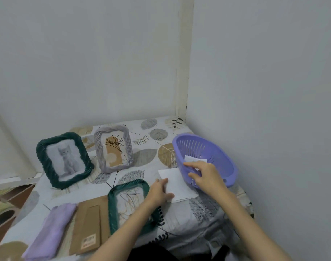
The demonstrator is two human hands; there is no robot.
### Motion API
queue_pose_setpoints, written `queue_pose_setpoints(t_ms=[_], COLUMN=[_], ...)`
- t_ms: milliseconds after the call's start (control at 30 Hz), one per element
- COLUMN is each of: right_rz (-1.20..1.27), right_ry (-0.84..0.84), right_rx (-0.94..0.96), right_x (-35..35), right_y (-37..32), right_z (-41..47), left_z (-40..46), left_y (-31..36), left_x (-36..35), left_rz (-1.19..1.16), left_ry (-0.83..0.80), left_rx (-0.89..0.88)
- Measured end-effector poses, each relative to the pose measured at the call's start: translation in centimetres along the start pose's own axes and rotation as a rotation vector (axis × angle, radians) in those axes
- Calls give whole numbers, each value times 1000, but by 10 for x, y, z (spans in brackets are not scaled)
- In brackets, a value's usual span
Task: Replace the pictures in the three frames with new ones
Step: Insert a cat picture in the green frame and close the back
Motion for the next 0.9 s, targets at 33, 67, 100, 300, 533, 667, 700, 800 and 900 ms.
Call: queue_pose_setpoints(t_ms=[33,67,100,300,533,667,700,800,900], right_rz=[-21,-43,-61,-144,43,-167,-181,-184,-203], right_ry=[-24,-45,-61,-121,-96,-269,-298,-354,-339], right_rx=[8,17,23,28,-309,-579,-626,-734,-764], right_x=[-8,-16,-23,-36,-1,-1,-3,-11,-18], right_y=[0,-1,-1,-3,34,51,52,60,68], right_z=[-2,-4,-6,-12,25,43,45,49,53], left_z=[3,4,6,8,-10,-10,-11,-14,-19], left_y=[-1,-1,-1,-1,24,30,30,33,37], left_x=[-3,-6,-8,-1,25,24,22,23,25], left_rz=[167,293,390,399,-50,74,81,62,61], left_ry=[-2,-4,0,37,294,225,208,203,206], left_rx=[-9,-15,-34,-89,-278,-285,-278,-273,-263])
Point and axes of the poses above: each hand's wrist, its own z-axis towards the middle knuckle, its own x-axis out of the back of the hand, y = z × x, the point moved 4 cm from there along z, towards the middle knuckle, and after that the axes turned 9 degrees about -y, right-handed, at the moved point
